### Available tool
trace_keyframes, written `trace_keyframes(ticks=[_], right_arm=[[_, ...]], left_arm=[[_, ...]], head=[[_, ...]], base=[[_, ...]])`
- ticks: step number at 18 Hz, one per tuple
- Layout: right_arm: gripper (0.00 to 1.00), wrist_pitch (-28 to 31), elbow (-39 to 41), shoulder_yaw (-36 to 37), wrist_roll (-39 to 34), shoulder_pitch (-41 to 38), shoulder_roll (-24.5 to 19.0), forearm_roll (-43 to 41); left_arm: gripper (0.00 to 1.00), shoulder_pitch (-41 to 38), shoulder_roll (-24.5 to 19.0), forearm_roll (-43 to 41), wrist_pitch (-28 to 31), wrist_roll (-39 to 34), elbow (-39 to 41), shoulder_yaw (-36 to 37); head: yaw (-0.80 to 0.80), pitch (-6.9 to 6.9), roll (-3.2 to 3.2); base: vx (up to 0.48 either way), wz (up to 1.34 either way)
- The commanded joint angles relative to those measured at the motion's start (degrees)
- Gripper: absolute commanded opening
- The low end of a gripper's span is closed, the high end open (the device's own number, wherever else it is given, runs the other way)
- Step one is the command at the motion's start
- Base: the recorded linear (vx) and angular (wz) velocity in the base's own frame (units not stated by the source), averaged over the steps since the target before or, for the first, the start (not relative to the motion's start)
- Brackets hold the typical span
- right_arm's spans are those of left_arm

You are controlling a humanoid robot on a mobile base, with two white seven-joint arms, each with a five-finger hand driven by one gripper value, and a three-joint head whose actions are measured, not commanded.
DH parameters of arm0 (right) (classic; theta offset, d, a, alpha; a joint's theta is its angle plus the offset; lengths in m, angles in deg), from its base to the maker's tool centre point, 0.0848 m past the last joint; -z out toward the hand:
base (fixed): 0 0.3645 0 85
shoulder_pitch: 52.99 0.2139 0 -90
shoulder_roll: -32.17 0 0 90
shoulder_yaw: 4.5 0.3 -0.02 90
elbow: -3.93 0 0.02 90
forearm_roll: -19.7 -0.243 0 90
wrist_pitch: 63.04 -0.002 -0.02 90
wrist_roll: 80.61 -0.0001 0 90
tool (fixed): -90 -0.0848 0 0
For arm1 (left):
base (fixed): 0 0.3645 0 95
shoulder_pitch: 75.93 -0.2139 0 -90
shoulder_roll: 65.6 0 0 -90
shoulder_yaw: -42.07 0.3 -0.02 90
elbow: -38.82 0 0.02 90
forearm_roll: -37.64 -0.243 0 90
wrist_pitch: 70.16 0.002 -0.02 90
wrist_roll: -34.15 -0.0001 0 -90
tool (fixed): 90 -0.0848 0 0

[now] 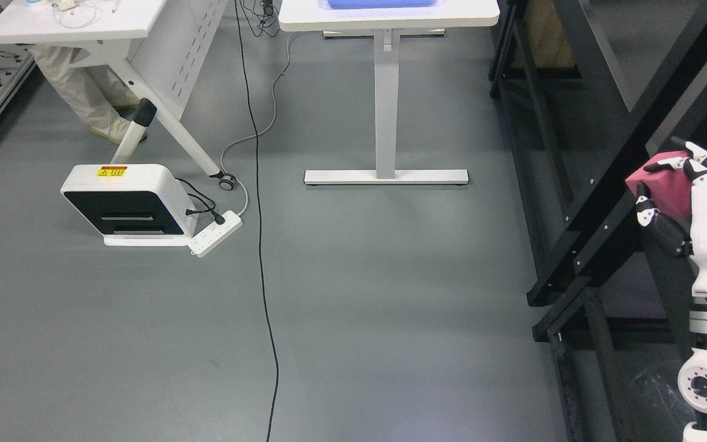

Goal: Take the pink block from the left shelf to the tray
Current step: 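Turn and drive to the white table holding the cube in the right hand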

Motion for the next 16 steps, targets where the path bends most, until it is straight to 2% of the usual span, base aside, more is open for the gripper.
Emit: trace_keyframes(ticks=[1, 10, 16], right_arm=[[0.01, 0.1, 0.0, 0.1, 0.0, -0.8, 0.2, -0.1], [0.01, 0.1, 0.0, 0.1, -0.1, -0.7, -0.3, -0.1], [0.01, 0.1, 0.0, 0.1, -0.1, -0.8, -0.5, -0.1]], left_arm=[[1.0, 1.3, -1.0, -0.1, -0.3, 0.0, 1.0, 0.0], [1.0, 1.3, -1.0, -0.1, -0.3, 0.0, 1.0, 0.0], [1.0, 1.3, -1.0, -0.1, -0.3, 0.0, 1.0, 0.0]], head=[[0.0, 0.0, 0.0], [0.0, 0.0, 0.0], [0.0, 0.0, 0.0]], base=[[0.088, -0.07], [0.147, 0.43], [0.326, 0.29]])
